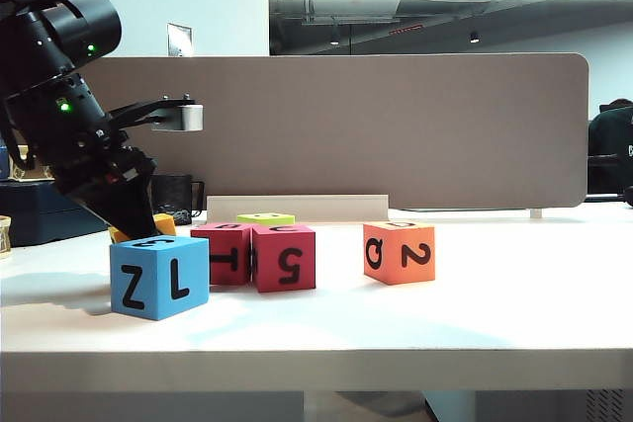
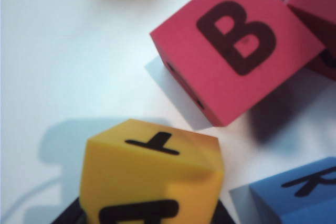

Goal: Select the appropriate blocks from the scattered letter blocks on the table and arrange them in a row to spell out "ABCD".

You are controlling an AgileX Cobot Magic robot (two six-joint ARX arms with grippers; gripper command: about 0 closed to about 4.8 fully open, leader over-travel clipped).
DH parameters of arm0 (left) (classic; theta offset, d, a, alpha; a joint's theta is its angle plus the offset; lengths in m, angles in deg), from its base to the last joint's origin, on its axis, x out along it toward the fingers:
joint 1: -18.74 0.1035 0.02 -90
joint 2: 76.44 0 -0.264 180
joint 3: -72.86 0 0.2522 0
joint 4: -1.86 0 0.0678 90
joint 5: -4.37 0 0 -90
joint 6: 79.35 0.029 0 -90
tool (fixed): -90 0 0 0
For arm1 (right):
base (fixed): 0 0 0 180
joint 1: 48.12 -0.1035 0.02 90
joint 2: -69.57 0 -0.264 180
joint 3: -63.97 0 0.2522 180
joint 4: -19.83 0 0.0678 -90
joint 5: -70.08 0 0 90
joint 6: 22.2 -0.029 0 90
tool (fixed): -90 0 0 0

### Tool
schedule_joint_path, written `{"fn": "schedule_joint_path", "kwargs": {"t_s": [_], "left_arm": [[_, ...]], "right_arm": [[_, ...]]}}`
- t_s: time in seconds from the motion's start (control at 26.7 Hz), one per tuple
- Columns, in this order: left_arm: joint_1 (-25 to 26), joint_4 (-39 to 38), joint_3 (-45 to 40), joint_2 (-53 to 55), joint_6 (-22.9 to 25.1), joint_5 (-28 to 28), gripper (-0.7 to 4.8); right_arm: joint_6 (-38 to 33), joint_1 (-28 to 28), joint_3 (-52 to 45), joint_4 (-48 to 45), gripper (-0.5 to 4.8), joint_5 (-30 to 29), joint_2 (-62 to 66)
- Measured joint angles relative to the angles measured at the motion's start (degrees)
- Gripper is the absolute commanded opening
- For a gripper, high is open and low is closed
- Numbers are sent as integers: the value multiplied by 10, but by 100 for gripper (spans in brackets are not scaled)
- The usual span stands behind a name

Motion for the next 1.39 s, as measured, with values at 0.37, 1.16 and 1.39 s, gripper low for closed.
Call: {"fn": "schedule_joint_path", "kwargs": {"t_s": [0.37, 1.16, 1.39], "left_arm": [[0, 0, 0, 0, 0, 0, 379], [0, -44, 1, 10, -3, -11, 479], [0, -72, 51, 10, -16, -59, 479]], "right_arm": [[0, 0, 0, 0, -4, 0, 0], [0, 0, 0, 0, -4, 0, 0], [0, 0, 0, 0, -4, 0, 0]]}}
